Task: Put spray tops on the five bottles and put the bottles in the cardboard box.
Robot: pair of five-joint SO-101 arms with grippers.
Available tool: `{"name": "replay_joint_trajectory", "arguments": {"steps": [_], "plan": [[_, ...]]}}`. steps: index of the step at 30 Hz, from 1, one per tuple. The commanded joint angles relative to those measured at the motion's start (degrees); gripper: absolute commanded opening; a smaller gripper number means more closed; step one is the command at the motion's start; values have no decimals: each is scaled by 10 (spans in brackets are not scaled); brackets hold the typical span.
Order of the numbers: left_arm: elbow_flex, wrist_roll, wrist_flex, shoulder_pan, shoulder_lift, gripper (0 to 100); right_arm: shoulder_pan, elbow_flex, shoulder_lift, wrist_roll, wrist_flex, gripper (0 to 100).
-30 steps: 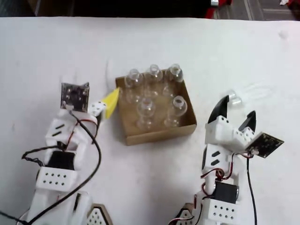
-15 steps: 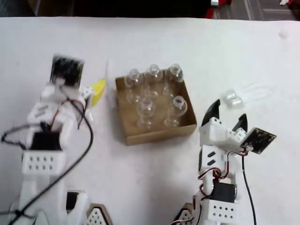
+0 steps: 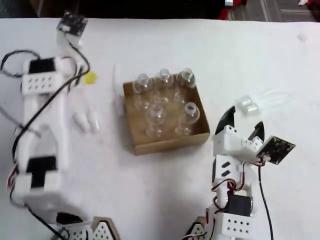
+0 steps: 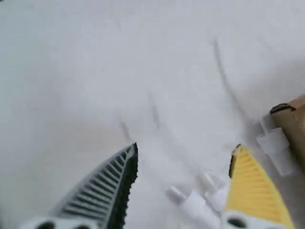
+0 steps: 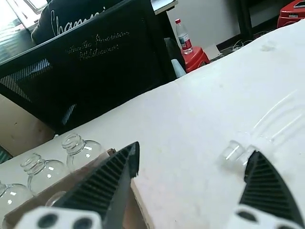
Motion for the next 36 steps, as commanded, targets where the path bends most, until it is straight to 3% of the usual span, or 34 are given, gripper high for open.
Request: {"name": "replay_joint_trajectory", "arguments": {"steps": [1,4,8,18,23,36], "plan": [[-202,-6,118,54,120,293,3,4,-7,-5,1,319],[-322,28,177,70,203,293,3,4,-7,-5,1,319],[-469,103,188,70,320,293,3,4,-7,-5,1,318],[-714,201,232,80,527,293,3,4,-6,-5,2,318],[-779,207,272,96,588,286,3,4,-6,-5,2,318],[-794,207,268,80,632,92,2,4,-6,-5,2,318]]}}
